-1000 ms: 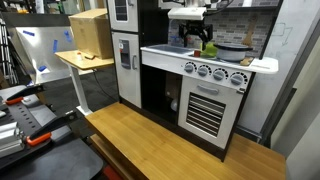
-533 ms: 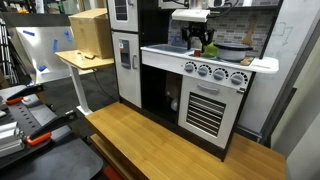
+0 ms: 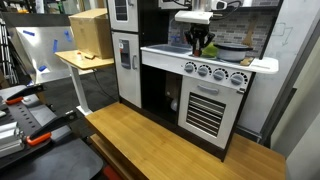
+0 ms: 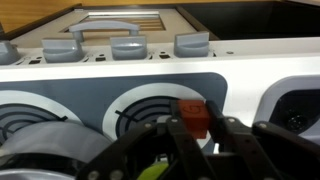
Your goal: Put the orange object in the white box
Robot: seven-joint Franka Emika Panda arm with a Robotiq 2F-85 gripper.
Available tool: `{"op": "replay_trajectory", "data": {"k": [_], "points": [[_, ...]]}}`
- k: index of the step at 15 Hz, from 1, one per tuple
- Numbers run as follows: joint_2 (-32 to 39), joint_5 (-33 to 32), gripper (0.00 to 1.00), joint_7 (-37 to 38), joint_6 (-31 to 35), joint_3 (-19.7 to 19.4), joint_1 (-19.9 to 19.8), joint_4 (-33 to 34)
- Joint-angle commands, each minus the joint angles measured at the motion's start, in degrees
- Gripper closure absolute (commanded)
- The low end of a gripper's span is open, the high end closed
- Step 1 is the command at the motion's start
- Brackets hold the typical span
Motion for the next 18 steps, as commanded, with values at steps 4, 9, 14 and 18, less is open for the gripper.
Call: {"op": "replay_trajectory", "data": {"k": [4,9,14,18], "points": [[-6.1,1.1,0.93,-0.7,-1.7,-0.2,-2.0,-3.6],[-11.7,3.9,0.93,-1.4,-1.4,-0.1,-3.7,-7.1],[-8.2,6.4,0.93,4.0,1.4,-2.1,-3.0,-1.8],[-3.0,6.1,0.93,9.1,-0.6,-4.1,-3.7,6.6]]}}
